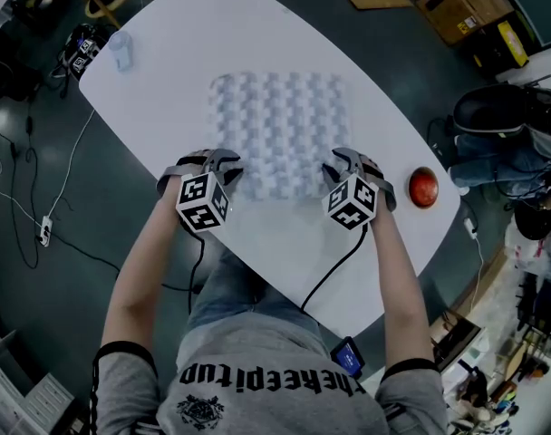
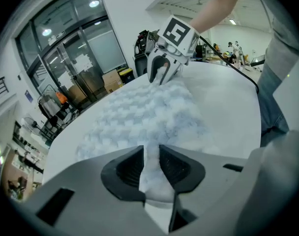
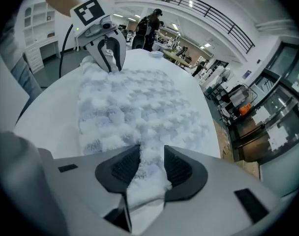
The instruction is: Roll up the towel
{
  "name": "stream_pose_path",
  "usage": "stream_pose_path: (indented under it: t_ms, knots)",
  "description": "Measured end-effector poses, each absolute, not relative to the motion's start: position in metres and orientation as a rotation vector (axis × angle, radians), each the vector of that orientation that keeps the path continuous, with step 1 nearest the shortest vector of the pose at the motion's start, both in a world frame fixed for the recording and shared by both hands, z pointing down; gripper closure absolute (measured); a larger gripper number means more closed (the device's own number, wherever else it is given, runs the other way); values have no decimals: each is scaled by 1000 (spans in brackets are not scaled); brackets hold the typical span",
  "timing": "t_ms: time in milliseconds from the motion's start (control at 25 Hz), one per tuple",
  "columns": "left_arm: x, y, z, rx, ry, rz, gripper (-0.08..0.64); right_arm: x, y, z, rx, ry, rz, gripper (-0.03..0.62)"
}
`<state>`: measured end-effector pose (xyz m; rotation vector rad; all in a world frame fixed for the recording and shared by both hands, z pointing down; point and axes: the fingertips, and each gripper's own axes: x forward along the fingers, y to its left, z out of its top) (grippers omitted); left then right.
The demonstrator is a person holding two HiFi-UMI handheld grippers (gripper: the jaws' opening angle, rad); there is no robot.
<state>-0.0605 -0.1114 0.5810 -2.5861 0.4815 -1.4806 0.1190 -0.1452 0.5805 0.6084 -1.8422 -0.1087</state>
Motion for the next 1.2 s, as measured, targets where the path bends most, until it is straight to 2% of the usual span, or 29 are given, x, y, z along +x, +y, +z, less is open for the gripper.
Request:
stream_pose_path:
  t_ms: [320, 640, 840, 1000, 1200]
  knots:
    - [-72, -116, 549, -2727, 683, -1306, 403, 125, -139, 549, 742, -1967, 14, 442]
    - [-90, -111, 524, -2693, 837, -1259, 400, 136, -136, 518, 857, -2043, 40, 440]
    - [-69, -79, 520, -2674, 721, -1262, 400, 136, -116, 506, 766, -2042, -28, 440]
    - [-50, -47, 537, -2681, 586, -1318, 350, 125, -82, 515, 596, -2035, -90, 395]
    - [-38, -24, 559, -2652, 511, -1399, 308, 127, -53, 543, 456, -1946, -185, 374]
